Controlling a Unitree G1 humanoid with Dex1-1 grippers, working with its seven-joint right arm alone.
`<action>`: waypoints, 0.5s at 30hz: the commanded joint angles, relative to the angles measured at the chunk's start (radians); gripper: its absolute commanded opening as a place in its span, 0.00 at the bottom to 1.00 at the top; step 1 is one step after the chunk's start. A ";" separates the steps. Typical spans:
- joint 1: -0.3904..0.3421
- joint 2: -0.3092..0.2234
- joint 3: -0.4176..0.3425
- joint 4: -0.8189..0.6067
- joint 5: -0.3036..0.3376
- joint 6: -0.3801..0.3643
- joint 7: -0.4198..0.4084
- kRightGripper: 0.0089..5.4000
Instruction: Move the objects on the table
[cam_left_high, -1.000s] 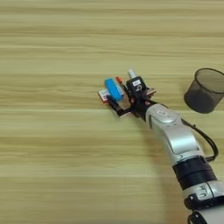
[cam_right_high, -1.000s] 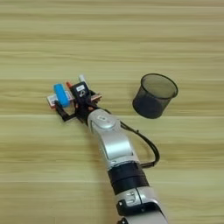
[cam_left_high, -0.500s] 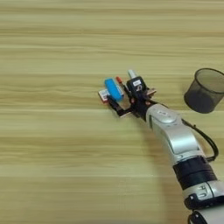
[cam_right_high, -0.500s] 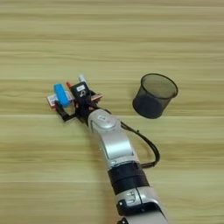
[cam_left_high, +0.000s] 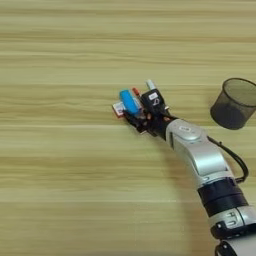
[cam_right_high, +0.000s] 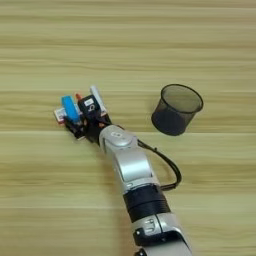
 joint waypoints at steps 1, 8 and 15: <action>-0.052 -0.019 -0.005 -0.034 -0.002 -0.006 -0.005 0.51; -0.052 -0.025 -0.010 -0.032 -0.001 -0.007 0.001 0.34; -0.054 -0.031 -0.016 -0.026 0.001 -0.009 0.008 0.26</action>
